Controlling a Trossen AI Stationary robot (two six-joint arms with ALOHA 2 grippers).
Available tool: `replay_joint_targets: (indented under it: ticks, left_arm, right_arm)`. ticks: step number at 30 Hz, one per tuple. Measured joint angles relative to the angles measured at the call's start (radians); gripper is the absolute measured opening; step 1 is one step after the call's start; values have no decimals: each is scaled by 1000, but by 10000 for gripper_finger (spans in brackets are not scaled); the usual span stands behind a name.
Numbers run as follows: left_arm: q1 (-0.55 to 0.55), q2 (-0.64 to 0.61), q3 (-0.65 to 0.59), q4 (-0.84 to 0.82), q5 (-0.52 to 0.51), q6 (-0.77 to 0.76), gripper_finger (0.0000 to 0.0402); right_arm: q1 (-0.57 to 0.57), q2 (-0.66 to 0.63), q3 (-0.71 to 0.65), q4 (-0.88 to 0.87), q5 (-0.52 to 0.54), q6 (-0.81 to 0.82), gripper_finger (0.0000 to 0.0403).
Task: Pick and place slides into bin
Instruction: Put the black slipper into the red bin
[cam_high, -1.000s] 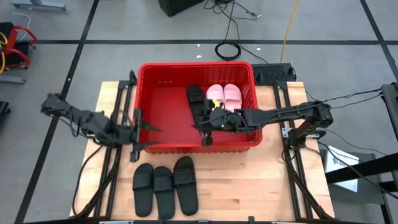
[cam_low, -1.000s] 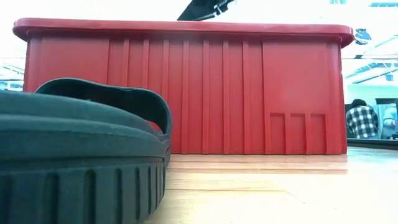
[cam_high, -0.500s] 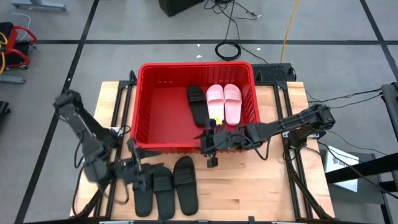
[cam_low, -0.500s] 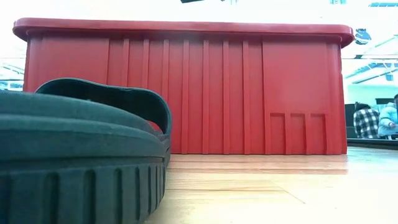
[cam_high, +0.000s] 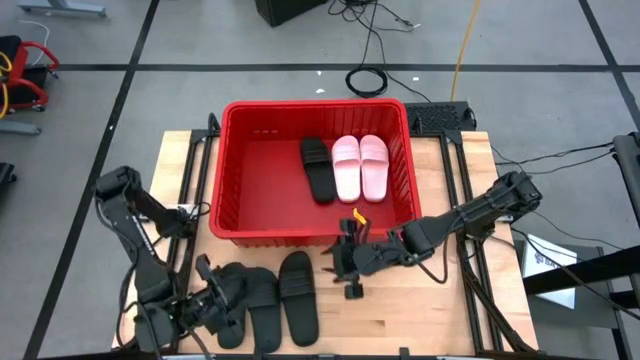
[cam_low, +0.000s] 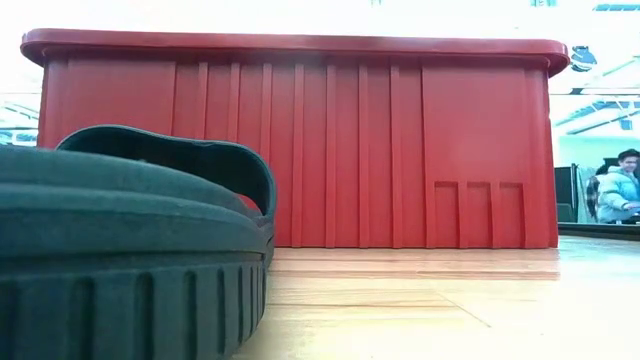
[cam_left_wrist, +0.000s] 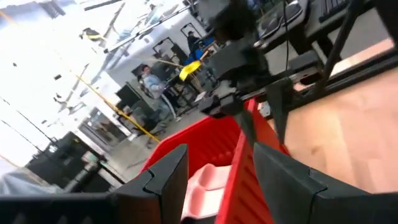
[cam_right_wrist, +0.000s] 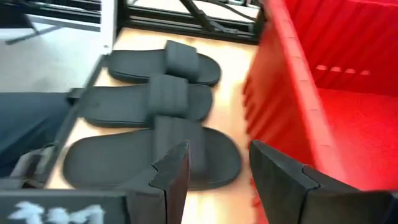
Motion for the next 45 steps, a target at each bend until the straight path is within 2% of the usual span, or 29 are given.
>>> replay_joint_targets:
  ticks: [6, 19, 23, 32, 38, 40, 42, 43, 45]
  left_arm:
    - [-1, 54, 0, -25, -39, -67, 189]
    - [1, 207, 4, 147, -32, -29, 189]
    - [1, 272, 71, 157, -56, -13, 189]
    - [6, 439, 324, 157, -72, 45, 189]
    - [-8, 463, 361, 159, -68, 20, 188]
    - [-16, 446, 361, 156, -19, -52, 188]
    - [-26, 414, 361, 100, 90, -129, 188]
    - [-30, 395, 361, 44, 159, -180, 188]
    - [-32, 352, 363, -157, 412, -328, 188]
  right_arm:
    - [73, 0, 0, 76, 0, 3, 155]
    - [124, 0, 0, 163, 2, -4, 155]
    - [126, 0, 0, 161, 3, 12, 155]
    - [129, 1, -63, 238, 1, 11, 155]
    - [131, 1, -64, 267, 1, 10, 155]
    - [132, 1, -64, 277, 1, 5, 155]
    - [132, 1, -64, 283, 0, -3, 155]
    - [132, 1, -64, 283, 1, -8, 155]
    - [132, 1, -64, 284, 1, -15, 155]
